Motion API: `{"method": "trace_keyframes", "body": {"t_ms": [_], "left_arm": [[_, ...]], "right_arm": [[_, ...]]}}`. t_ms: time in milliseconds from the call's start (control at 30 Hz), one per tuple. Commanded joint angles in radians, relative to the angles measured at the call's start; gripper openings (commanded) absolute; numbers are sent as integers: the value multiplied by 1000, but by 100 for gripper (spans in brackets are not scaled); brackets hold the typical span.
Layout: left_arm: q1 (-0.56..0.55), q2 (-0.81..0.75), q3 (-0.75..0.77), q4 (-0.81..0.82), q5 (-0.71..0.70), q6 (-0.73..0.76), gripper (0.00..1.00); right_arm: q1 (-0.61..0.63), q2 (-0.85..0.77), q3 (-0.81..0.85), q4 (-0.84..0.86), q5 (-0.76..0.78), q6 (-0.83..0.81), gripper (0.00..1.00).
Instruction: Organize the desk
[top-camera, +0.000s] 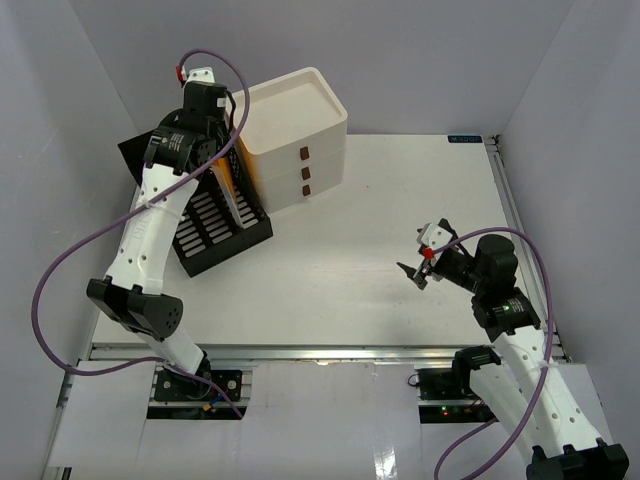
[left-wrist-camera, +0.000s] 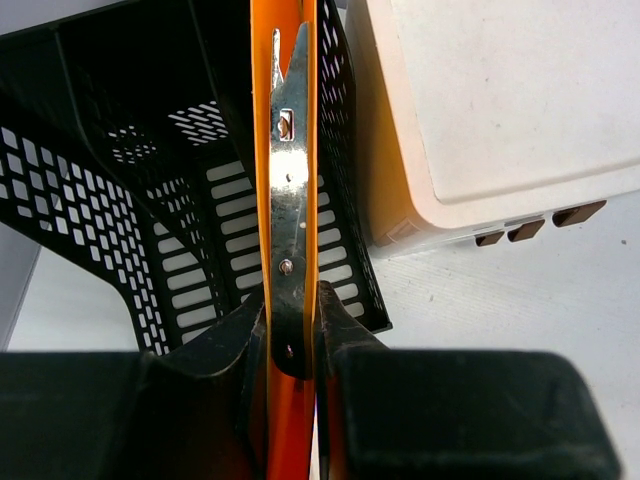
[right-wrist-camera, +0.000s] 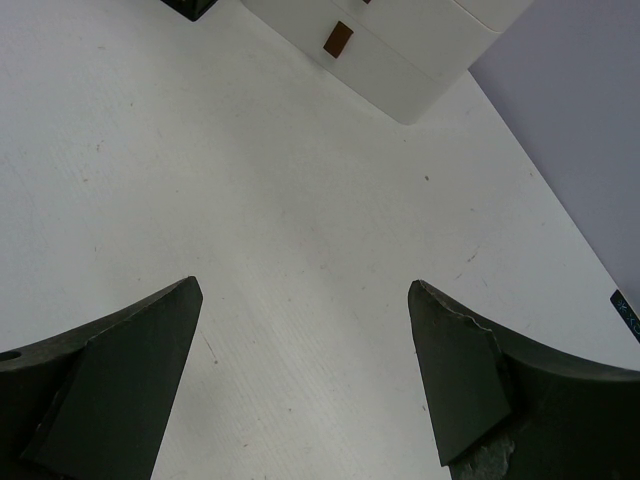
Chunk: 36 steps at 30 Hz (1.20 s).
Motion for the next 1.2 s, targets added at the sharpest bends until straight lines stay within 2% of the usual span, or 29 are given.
{"method": "trace_keyframes", "body": {"t_ms": [0,200,300,433,467,500,567,667,733,867,967,1167], "left_arm": [[5,-37,-60,60,30,-9,0],[4,-89,-153,74,66,-20,0],[8,-88,-168,88,60,-12,9],[17,-51,-172,104,62,-11,39],[20,-44,-175,111,63,-11,49],[21,-41,-178,123,63,-11,65],[23,-39,-173,135,68,-10,82],[23,-41,-148,146,71,-1,95],[23,-44,-114,154,70,6,98],[23,-95,-76,197,82,13,98],[23,-188,-103,259,178,25,98],[24,-493,-442,529,540,90,98]], "right_arm": [[-5,-3,-6,42,-7,14,90],[-5,0,-8,42,-6,12,90],[-5,2,-7,43,-5,12,90],[-9,3,-9,42,1,9,90],[-10,4,-10,42,3,8,90],[-13,5,-11,42,6,8,90],[-20,6,-11,42,9,6,90],[-33,12,-11,41,8,6,90],[-43,18,-10,40,11,8,90],[-78,29,-12,40,7,9,90],[-114,37,-14,41,2,12,90],[-205,62,-10,40,-22,62,90]]}}
